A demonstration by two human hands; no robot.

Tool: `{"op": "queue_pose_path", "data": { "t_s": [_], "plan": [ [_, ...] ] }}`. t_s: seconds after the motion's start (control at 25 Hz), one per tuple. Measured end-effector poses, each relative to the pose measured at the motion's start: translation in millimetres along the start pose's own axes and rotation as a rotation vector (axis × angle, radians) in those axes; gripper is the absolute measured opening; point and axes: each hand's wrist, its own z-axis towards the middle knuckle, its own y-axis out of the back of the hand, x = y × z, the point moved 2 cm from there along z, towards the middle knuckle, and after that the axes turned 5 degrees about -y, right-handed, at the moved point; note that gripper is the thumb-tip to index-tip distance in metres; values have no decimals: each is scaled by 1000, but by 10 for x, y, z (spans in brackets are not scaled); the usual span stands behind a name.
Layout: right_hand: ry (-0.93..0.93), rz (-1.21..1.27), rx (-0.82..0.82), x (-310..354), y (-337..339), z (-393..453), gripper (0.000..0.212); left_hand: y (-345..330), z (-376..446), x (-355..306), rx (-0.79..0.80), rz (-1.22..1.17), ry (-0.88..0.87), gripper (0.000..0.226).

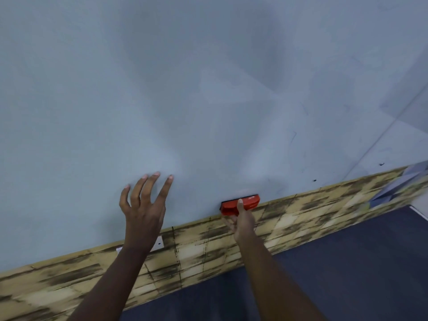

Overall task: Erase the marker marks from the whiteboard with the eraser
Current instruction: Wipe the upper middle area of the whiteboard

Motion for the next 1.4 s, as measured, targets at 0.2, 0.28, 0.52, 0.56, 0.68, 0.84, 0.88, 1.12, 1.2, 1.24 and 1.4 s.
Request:
{"op": "queue_pose_path", "data": {
  "t_s": [0.2,0.28,0.52,0.56,0.68,0.84,0.88,1.12,1.2,1.24,1.4],
  "plan": [
    [-166,-132,174,-588,-206,-216,55,76,-158,264,15,7,41,71],
    [-177,-122,204,-744,-349,-348,54,106,-207,315,47,-18,69,68],
    [35,-54,134,-229,-336,-508,47,121,-181,153,135,-110,110,60],
    [83,-58,135,-82,-320,-547,45,106,-141,68,144,-117,92,60],
    [240,-79,71,350,-264,-563,32,40,44,-222,145,-161,56,64],
    [311,-142,12,831,-60,-272,29,-91,486,-654,108,-187,-8,55],
    [275,-132,13,910,46,-166,29,-134,620,-792,94,-183,-11,55],
    [-63,61,80,1020,771,608,52,-510,1359,-1634,-5,-102,-7,66],
    [-183,141,113,989,939,807,56,-615,1470,-1758,-33,-91,76,70],
    [-229,172,135,984,1004,878,56,-664,1471,-1776,-42,-84,96,72],
    [-321,198,199,966,1154,1072,51,-794,1409,-1732,-64,11,74,79]
  ]
}}
